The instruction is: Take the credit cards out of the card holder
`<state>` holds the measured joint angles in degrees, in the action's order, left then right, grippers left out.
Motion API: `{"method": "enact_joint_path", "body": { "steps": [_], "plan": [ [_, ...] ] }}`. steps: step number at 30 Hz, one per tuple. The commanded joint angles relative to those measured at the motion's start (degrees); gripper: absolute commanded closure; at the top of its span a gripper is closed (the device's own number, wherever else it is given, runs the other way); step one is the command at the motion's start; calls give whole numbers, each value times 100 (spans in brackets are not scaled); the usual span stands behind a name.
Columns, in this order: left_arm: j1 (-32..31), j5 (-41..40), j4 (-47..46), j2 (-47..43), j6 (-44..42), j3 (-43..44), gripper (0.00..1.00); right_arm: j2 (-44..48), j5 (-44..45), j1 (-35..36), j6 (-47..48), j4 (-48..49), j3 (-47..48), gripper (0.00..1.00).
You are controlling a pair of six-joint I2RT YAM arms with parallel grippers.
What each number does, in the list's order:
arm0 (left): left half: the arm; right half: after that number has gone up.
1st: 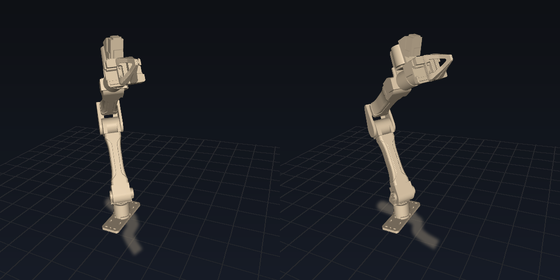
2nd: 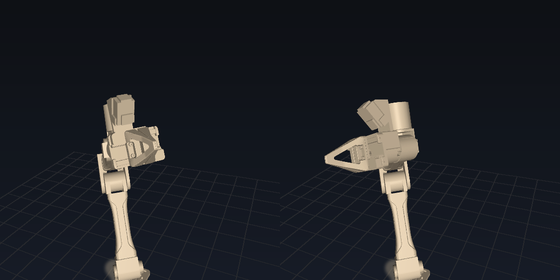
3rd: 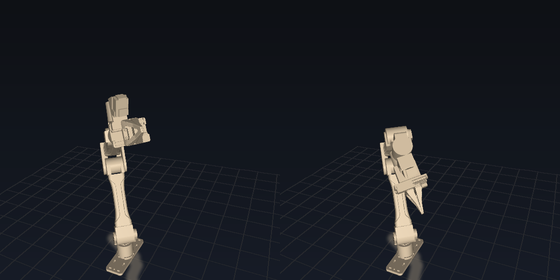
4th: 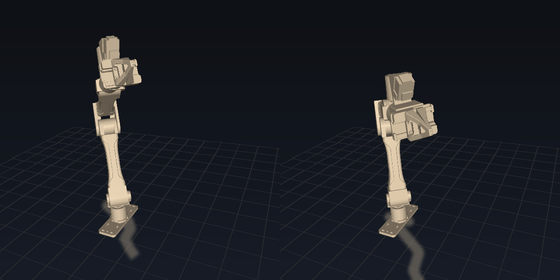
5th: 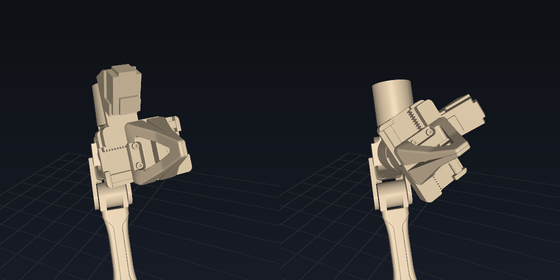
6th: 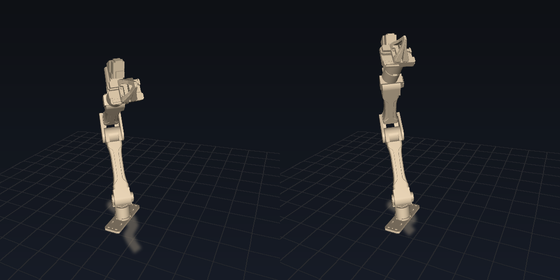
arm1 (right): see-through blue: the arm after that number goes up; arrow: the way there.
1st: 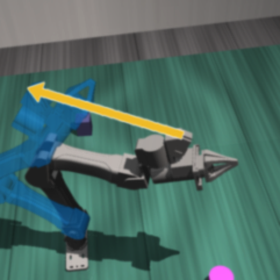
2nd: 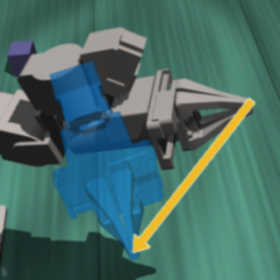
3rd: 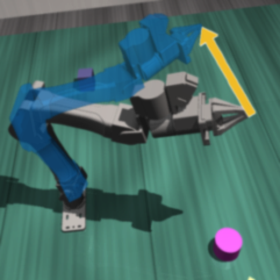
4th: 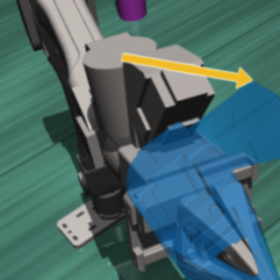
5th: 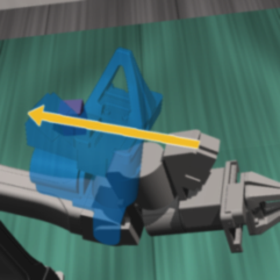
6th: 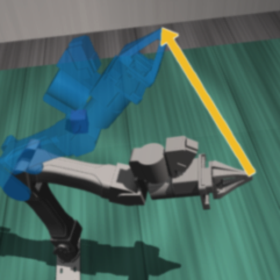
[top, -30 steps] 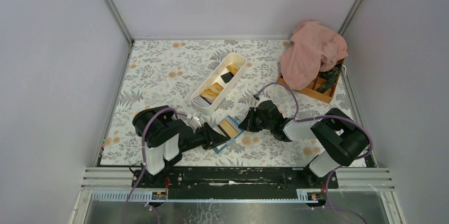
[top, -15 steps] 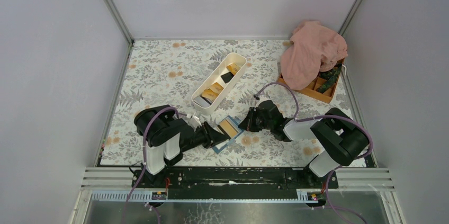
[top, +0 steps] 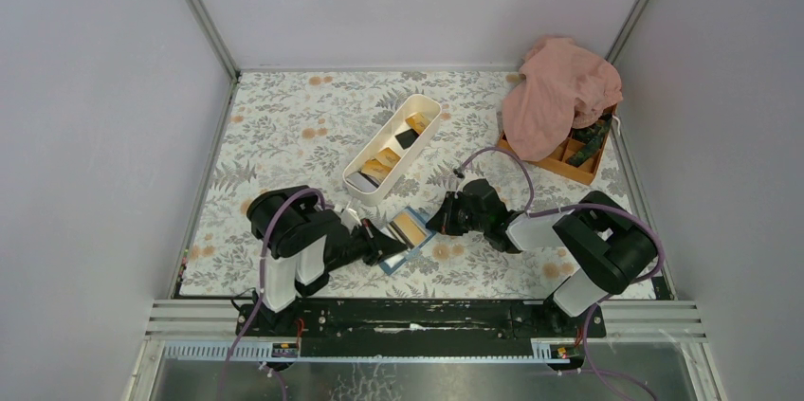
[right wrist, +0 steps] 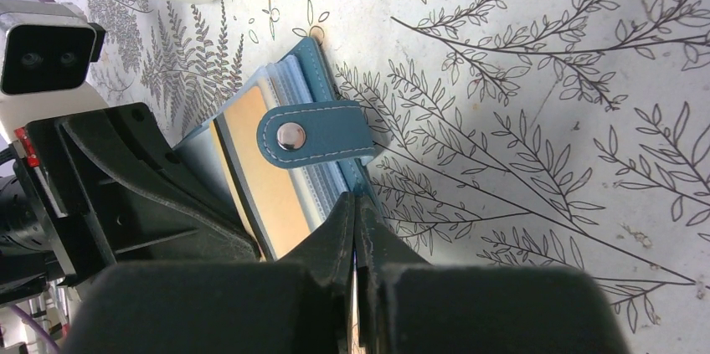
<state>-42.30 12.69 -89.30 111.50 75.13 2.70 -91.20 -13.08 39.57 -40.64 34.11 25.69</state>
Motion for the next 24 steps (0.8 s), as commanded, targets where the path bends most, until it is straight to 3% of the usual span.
{"method": "enact_joint_path", "body": {
  "steps": [1,11,24],
  "plan": [
    [64,-80,-229,60,-69,22,100,-336,236,-11,186,-765,-90,100],
    [71,52,-216,-435,-166,-316,100,-313,233,-64,146,-774,-83,100],
    [107,993,633,-1044,-479,-871,100,-226,157,-213,178,-806,-63,100]
  ]
}}
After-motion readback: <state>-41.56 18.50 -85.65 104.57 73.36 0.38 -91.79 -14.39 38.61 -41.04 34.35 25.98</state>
